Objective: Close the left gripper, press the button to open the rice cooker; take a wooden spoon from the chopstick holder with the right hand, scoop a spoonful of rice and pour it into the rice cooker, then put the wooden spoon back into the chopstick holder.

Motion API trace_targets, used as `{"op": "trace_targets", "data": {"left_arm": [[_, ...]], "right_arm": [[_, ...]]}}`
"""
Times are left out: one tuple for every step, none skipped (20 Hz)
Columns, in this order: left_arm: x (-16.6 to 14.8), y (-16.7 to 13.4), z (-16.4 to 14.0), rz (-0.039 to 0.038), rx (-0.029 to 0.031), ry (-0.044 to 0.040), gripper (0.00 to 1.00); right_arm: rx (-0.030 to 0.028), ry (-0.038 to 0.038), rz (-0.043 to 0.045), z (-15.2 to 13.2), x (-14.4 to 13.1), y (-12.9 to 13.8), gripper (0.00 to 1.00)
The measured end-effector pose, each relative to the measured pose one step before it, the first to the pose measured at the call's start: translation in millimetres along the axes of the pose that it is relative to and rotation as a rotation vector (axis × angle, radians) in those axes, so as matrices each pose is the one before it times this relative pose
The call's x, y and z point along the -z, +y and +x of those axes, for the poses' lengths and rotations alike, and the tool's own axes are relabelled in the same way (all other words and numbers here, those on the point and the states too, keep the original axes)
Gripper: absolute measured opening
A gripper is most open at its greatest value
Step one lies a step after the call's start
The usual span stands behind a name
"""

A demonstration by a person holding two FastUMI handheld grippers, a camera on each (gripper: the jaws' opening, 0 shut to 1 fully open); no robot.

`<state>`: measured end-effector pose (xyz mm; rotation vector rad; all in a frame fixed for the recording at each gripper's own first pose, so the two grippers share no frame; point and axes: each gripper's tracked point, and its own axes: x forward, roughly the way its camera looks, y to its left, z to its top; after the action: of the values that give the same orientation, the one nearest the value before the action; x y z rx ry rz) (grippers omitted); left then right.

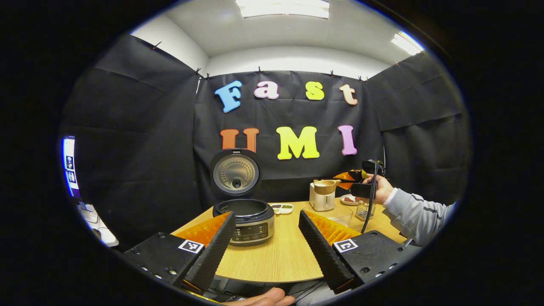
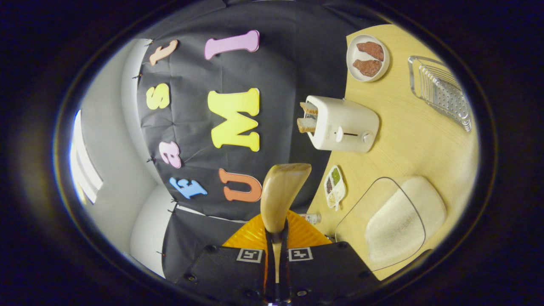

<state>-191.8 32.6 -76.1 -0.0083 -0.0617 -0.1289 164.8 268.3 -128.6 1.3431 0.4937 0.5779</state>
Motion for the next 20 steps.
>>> {"op": "trace_targets", "data": {"left_arm": [[-0.24,3.81,-2.97,0.0072,-0.00627,-0.00306,0.95],[-0.73,5.17,-2.0,0.007,-0.00985,-0.00256,0.95],[-0.33,3.87,-0.4,0.00094,-0.00801,0.00039,0.95],[1.25,-0.17,-2.8,-0.01018,0.01364,0.00259,0.95],[-0.14,-3.08,-3.73,-0.01048,0.02519,-0.00075,0.95],[-3.36,-0.96,-1.19,-0.01201,0.01163,-0.00724,0.95],[-2.56,2.44,-2.24,-0.01096,0.00168,-0.00326,0.95],[1.18,6.24,-1.38,-0.0064,-0.00309,0.00094,0.95],[1.67,5.7,-1.04,-0.00258,-0.00869,-0.00118,0.95],[-0.3,4.54,-2.47,-0.00063,-0.006,-0.00134,0.95],[-0.29,2.77,-1.18,0.00013,-0.00339,-0.00137,0.95],[0.92,2.7,-1.13,0.00025,-0.00637,0.00399,0.95],[2.8,3.72,-0.69,0.00141,-0.01,0.00782,0.95],[3.64,6.0,-1.57,0.00488,-0.01237,0.0106,0.95],[1.52,4.96,-0.5,0.00628,-0.01308,0.00317,0.95],[0.3,3.77,-0.44,0.00292,-0.01236,0.00129,0.95],[0.72,3.53,-0.49,-0.00212,-0.00699,0.0013,0.95],[1.4,2.22,-1.2,-0.00565,-0.00463,0.00081,0.95],[1.07,2.08,-2.03,-0.00693,-0.00133,-0.00164,0.95],[2.61,1.21,-2.49,-0.00454,0.00343,-0.00044,0.95]], "right_arm": [[0.00193,0.01046,-0.01051,6.01,8.24,3.22,0.09],[0.00126,0.01262,-0.00748,5.2,8.93,4.02,0.09],[0.00936,0.01572,-0.00992,8.15,9.55,2.93,0.08],[0.00699,0.01504,-0.00854,6.53,10.49,4.53,0.08],[0.00896,0.017,-0.02086,8.1,10.04,4.31,0.08],[0.00895,0.01634,-0.01771,7.53,12.11,5.23,0.08],[0.01186,0.0135,-0.01915,8.74,11.34,4.36,0.13],[0.01059,0.01119,-0.02358,8.91,10.34,4.24,0.08],[0.00804,0.01093,-0.02765,12.05,10.13,5.17,0.08],[0.01166,0.00931,-0.03968,11.56,9.77,3.85,0.08],[0.01716,0.01134,-0.04519,11.34,8.59,2.61,0.08],[0.02607,-0.00896,-0.04898,10.19,6.56,1.48,0.09],[0.02448,-0.0181,-0.04829,9.98,3.57,1.19,0.09],[0.01869,-0.00818,-0.05073,8.03,6.26,4.24,0.09],[0.00598,0.00396,-0.04968,8.51,7.33,6.45,0.09],[0.00554,0.00627,-0.04981,6.84,7.38,7.27,0.09],[0.00273,-0.0019,-0.04625,4.57,4.98,7.35,0.09],[0.0187,-0.01887,-0.05062,2.6,1.98,4.01,0.09],[0.01154,-0.02318,-0.05241,1.3,0.07,5.76,0.09],[-0.00365,-0.01127,-0.07101,1.31,2.68,9.04,0.09]]}}
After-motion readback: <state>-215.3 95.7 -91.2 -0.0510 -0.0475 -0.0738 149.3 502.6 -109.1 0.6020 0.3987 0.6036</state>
